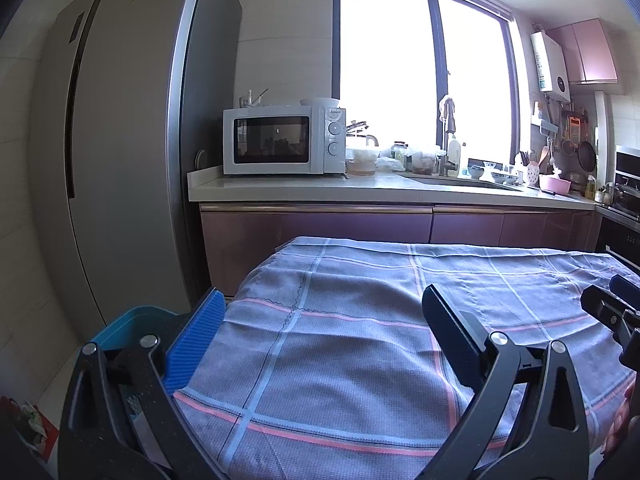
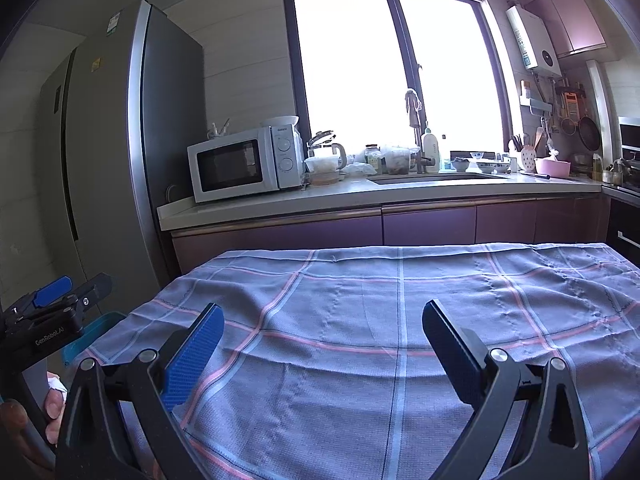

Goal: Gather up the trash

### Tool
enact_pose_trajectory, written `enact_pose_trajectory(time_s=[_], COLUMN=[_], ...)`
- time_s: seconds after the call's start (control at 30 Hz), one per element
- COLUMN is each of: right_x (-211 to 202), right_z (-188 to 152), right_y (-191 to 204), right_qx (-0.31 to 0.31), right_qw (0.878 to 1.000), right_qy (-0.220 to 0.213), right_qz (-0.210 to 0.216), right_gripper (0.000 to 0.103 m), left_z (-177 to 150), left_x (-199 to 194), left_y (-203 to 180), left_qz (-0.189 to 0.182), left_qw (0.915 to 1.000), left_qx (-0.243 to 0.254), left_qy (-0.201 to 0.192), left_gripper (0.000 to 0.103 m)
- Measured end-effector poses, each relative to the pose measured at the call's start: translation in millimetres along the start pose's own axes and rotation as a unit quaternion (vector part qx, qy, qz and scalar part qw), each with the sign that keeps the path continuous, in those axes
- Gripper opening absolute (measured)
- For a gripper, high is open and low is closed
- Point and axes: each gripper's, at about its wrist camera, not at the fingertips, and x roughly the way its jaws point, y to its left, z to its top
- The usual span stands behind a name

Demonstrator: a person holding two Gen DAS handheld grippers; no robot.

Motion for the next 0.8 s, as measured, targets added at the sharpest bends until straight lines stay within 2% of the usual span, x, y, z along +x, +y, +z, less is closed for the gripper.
enact_pose_trajectory(time_s=[0.8], right_x=[1.5], right_z=[1.8], right_y=[-1.3], right_qx=[0.001], right_qw=[1.000], right_qy=[-0.003], right_qz=[-0.009], right_gripper=[0.096], left_z=[-1.4], left_x=[-5.2], left_y=[0.3], left_qz=[0.013], left_qw=[0.9999], left_qx=[-0.001], left_qy=[-0.009], left_gripper=[0.097])
